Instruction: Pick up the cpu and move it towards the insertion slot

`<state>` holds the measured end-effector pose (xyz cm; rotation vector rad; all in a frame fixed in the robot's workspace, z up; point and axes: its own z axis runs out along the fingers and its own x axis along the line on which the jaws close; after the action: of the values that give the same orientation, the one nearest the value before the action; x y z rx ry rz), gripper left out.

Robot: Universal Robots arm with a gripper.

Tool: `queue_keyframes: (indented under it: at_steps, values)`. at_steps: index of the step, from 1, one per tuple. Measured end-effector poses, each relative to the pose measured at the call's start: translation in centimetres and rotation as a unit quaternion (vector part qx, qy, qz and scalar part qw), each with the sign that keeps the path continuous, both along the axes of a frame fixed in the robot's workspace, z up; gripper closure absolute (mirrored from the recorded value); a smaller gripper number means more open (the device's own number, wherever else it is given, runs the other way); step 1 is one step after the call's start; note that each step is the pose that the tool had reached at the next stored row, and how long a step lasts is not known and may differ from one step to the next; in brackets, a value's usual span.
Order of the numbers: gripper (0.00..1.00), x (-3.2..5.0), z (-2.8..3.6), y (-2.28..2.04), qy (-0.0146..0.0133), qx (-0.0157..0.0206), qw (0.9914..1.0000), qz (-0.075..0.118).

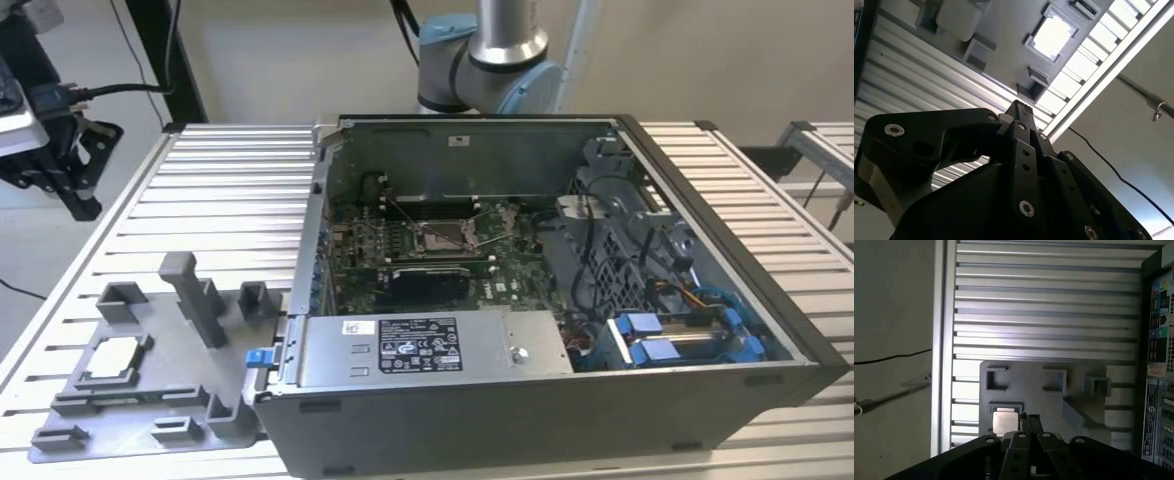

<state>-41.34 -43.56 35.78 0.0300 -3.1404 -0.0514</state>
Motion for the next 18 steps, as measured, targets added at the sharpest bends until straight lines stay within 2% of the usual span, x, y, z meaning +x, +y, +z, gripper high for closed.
queue_keyframes:
  at_steps: [9,18]
  values:
    - [1.0,-0.47,0.0,-0.95,0.0,0.0,1.0,0.0]
    - [1.0,-0.86,0.0,-1.59,0.0,0.0,1.0,0.0]
